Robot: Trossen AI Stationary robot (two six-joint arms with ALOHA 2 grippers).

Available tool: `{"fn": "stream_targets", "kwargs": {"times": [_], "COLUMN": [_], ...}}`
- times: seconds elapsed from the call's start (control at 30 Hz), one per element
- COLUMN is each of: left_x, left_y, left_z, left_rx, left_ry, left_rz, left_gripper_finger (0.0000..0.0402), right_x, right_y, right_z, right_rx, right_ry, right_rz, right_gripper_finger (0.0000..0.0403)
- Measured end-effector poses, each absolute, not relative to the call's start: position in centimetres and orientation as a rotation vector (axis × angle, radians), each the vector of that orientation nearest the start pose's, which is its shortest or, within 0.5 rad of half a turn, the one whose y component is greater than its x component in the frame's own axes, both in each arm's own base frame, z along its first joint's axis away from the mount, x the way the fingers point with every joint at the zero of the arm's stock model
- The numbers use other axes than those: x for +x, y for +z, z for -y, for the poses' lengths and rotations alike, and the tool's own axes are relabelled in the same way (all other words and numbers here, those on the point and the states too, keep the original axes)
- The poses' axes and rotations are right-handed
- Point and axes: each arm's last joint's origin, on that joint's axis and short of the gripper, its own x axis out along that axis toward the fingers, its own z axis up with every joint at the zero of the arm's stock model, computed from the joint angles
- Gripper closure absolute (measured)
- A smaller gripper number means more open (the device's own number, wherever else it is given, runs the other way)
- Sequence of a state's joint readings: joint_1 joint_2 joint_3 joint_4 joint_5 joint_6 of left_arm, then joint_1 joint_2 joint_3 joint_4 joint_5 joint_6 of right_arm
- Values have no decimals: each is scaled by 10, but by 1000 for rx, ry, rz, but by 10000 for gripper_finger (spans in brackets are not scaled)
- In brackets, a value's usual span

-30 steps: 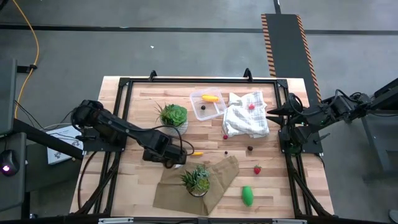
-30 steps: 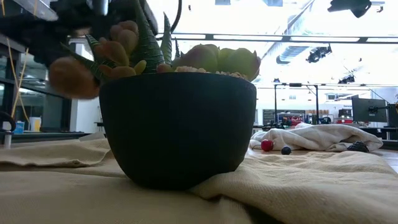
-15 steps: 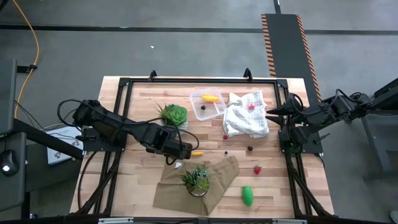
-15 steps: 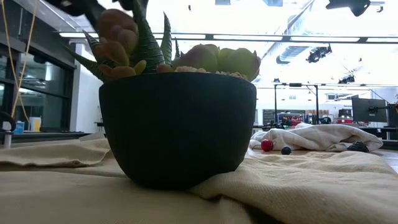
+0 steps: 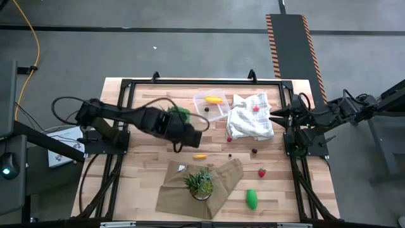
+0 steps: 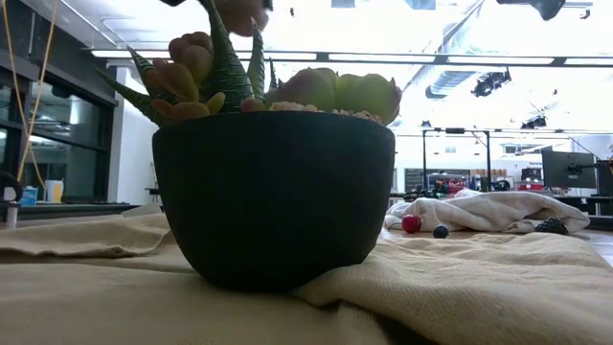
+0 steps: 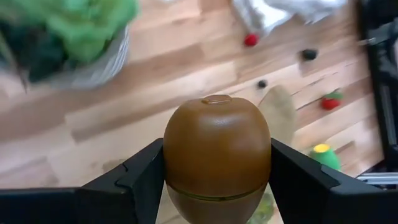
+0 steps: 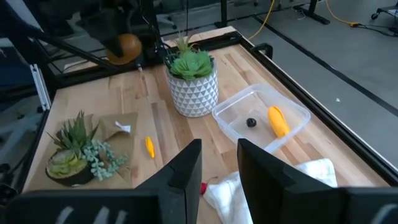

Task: Pick and placing Produce into tupperware
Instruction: Put the brown kiwi into the transparent bin

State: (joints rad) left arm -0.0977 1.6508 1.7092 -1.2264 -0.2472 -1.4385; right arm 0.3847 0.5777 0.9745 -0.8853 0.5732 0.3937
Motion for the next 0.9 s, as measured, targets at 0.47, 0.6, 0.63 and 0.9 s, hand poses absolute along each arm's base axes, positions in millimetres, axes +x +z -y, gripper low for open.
{"fn": "stream_targets", "kwargs": {"times": [0.47, 0.6, 0.63, 0.9], "left_x": [316, 315, 315, 315], "left_y": [389, 391, 392, 397], "left_z": [-47, -67, -71, -101], "left_rx": [-932, -912, -907, -849], "left_ry": [809, 772, 762, 673], "left_rz": [-772, -775, -772, -715], "left_gripper_finger": [172, 174, 174, 171], "right_x": [84, 84, 84, 84], "right_y": [358, 358, 358, 358], "right_z": [-16, -16, -15, -14], "right_rx": [199, 202, 206, 232], "right_ry": [-295, -322, -330, -387], "right_rz": [-345, -334, -330, -306], "right_gripper_finger": [308, 308, 308, 308]}}
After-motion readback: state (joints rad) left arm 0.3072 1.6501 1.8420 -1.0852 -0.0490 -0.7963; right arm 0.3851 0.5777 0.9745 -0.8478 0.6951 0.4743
